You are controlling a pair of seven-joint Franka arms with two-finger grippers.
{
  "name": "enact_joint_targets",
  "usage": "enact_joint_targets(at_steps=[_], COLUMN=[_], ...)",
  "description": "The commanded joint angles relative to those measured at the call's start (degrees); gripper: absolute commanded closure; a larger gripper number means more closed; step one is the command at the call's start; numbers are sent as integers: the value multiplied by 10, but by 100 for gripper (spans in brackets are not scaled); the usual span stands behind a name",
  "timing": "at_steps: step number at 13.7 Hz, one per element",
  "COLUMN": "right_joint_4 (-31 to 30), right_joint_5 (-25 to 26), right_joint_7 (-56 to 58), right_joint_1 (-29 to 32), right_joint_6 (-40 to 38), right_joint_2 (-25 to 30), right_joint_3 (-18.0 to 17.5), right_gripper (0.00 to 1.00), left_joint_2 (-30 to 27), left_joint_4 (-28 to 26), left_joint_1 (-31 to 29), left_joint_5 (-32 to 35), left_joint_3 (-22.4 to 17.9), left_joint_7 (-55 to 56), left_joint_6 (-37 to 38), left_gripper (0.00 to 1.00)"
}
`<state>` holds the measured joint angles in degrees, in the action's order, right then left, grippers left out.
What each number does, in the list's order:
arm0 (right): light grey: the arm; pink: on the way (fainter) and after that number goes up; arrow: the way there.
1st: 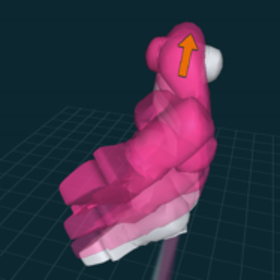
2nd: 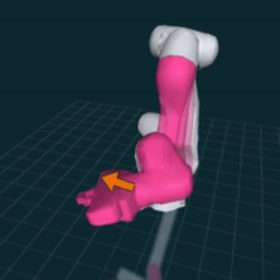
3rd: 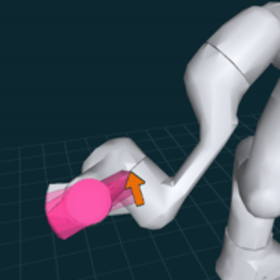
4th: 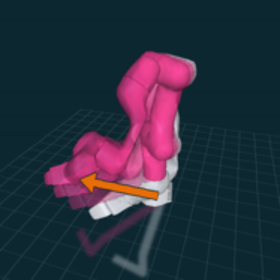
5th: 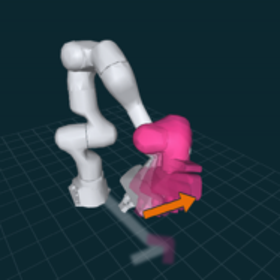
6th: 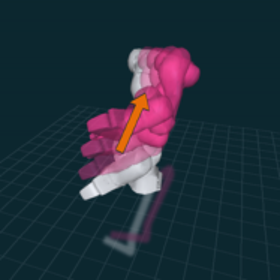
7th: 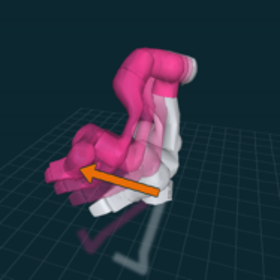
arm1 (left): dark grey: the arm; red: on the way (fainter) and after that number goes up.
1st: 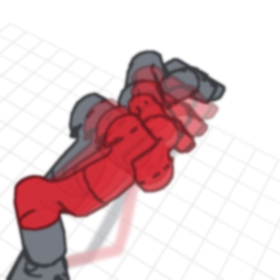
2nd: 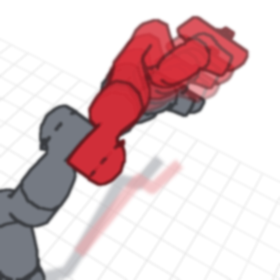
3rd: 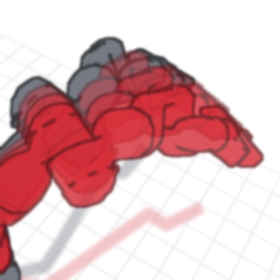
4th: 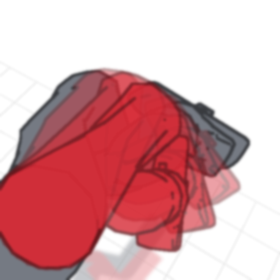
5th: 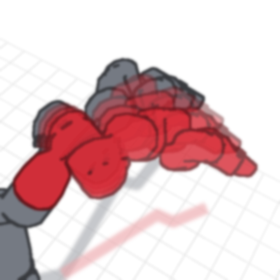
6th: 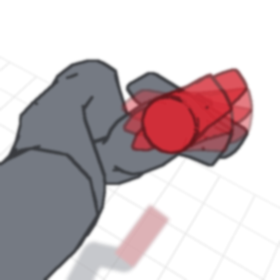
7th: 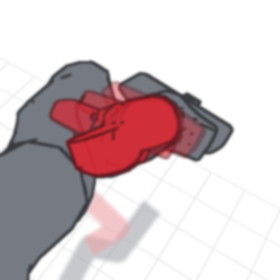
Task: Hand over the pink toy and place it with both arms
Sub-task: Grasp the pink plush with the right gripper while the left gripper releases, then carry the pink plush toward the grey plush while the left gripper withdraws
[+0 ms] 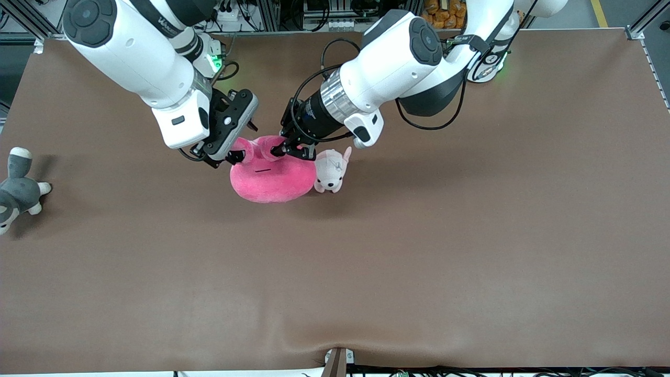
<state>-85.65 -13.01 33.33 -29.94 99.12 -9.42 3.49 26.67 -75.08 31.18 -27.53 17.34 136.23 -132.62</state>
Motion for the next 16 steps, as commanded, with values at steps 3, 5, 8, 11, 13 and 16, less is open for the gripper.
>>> enact_joint_targets(at_steps=[3,5,8,11,13,16], right_joint_4=[-5,-5,-1,0,0,-6], right_joint_5=[6,7,7,7,7,7], right_joint_7=[5,-1,-42,-83,-101,-97], right_joint_1=[4,6,23,46,68,114], right_joint_6=[4,-2,-16,-30,-39,-49], right_joint_2=[5,7,12,15,15,12], right_joint_3=[-3,-1,2,3,2,3], right_gripper=[100,100,100,100,100,100], left_joint_2=[-2,-2,-2,-16,-30,-54], left_joint_4=[10,10,10,8,8,8], left_joint_1=[6,6,1,-6,-30,-60], left_joint_5=[10,10,5,12,33,128], left_joint_3=[-4,-3,-2,-4,-4,-3], left_joint_7=[26,26,26,26,22,5], left_joint_6=[-4,-4,-3,7,40,108], left_gripper=[100,100,96,0,0,0])
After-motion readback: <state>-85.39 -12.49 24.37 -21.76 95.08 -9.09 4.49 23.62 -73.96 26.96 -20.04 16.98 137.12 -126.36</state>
